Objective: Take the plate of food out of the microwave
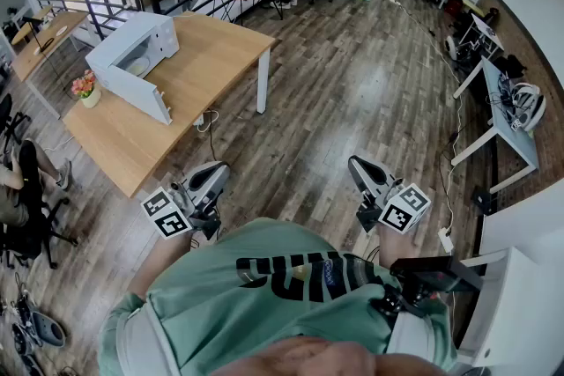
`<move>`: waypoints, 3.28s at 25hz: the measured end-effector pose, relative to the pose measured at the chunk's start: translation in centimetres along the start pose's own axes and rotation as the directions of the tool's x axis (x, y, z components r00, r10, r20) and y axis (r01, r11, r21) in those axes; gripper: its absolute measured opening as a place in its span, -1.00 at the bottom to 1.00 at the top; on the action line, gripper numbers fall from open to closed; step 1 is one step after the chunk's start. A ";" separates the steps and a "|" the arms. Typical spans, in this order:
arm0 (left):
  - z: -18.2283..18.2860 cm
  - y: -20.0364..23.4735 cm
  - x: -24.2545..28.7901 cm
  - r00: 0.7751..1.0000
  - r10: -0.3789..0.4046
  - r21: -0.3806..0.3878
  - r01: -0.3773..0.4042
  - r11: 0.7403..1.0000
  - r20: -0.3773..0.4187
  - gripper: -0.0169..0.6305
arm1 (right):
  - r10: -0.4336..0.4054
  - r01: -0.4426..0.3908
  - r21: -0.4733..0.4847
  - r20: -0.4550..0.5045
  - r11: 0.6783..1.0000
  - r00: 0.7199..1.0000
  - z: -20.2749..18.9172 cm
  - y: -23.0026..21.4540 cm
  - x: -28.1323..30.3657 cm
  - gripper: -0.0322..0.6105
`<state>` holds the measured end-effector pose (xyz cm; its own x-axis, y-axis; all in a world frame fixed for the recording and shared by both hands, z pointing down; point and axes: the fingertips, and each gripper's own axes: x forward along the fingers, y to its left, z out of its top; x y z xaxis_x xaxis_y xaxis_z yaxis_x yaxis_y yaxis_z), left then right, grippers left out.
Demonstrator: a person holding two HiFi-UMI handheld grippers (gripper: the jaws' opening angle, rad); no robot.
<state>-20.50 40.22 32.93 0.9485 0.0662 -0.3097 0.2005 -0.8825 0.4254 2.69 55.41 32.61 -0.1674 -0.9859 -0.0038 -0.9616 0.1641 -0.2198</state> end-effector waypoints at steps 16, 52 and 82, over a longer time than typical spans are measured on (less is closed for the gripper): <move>0.5 0.2 2.3 0.999 -0.030 0.009 0.030 1.000 0.009 -0.94 | -0.038 0.036 0.040 0.048 0.999 0.998 1.4 -2.5 -0.7 -0.89; -12.2 -10.1 17.6 0.994 -0.047 -0.031 0.044 0.999 -0.096 -0.94 | -0.034 0.032 0.061 0.027 0.998 0.999 0.9 -13.7 -17.0 -0.89; 5.1 20.5 10.4 0.997 -0.063 -0.012 0.062 0.998 -0.034 -0.94 | -0.051 0.050 0.072 0.010 0.996 0.999 2.8 -14.9 17.4 -0.89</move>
<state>-7.77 20.45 34.13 0.9418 0.1373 -0.3067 0.2623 -0.8709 0.4155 14.76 35.74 33.07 -0.1157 -0.9933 -0.0023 -0.9508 0.1114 -0.2892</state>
